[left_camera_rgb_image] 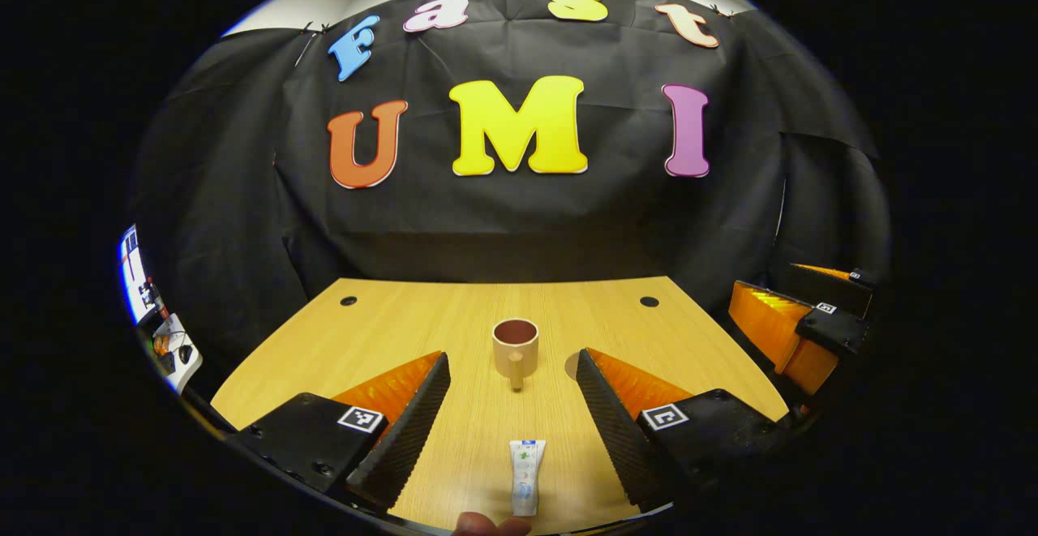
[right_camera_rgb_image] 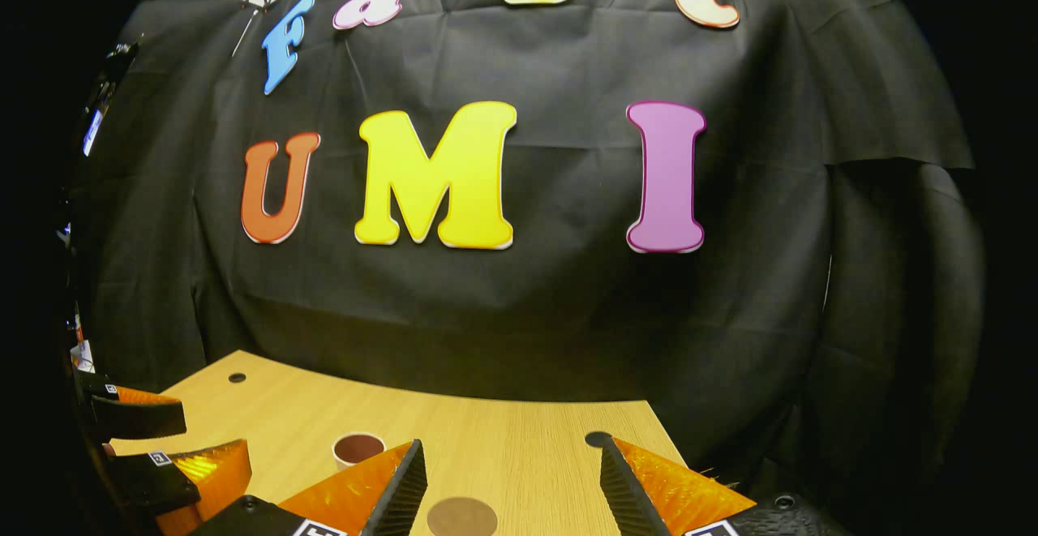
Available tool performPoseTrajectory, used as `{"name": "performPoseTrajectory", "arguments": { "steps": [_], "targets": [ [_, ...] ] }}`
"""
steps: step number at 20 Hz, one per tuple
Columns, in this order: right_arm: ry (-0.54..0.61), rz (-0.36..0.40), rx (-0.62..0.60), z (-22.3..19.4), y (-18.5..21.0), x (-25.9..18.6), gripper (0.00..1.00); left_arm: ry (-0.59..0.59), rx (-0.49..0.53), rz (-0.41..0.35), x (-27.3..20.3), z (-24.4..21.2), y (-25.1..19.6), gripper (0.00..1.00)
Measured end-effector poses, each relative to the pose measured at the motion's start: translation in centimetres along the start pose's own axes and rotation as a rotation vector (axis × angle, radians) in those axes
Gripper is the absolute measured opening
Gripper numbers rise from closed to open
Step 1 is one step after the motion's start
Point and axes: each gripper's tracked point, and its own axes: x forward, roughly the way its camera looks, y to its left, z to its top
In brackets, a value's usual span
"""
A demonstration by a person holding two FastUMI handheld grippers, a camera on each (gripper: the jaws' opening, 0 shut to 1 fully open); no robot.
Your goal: Put the toothbrush and toothpaste on the desktop into the cup, then pick up the cup and place it on the coaster on the desktop.
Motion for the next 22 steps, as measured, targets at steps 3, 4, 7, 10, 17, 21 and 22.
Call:
{"name": "performPoseTrajectory", "arguments": {
  "steps": [3,4,7,10,17,21,22],
  "targets": [
    [0.046,0.001,-0.009,-2.1,-0.3,0.4,1.00,0.096,-0.009,-0.020,0.5,-3.3,-0.7,1.00],
    [0.063,0.001,-0.013,-2.9,-0.3,0.5,1.00,0.138,-0.008,-0.018,0.6,-4.5,-0.7,1.00],
    [0.099,-0.002,-0.025,-4.5,-0.7,0.8,1.00,0.255,-0.029,-0.013,0.9,-8.2,-0.5,1.00],
    [0.136,-0.004,-0.034,-6.2,-0.9,1.1,1.00,0.371,-0.013,-0.034,1.2,-11.8,-0.8,1.00],
    [0.213,-0.015,-0.041,-8.9,-1.4,0.8,1.00,0.546,0.029,-0.068,2.7,-18.1,-1.1,1.00],
    [0.233,-0.017,-0.059,-9.5,-1.5,0.1,1.00,0.616,0.027,-0.062,3.5,-20.3,-0.5,1.00],
    [0.237,-0.017,-0.057,-9.7,-1.5,0.0,1.00,0.632,0.023,-0.064,3.7,-20.8,-0.5,0.99]
  ]
}}
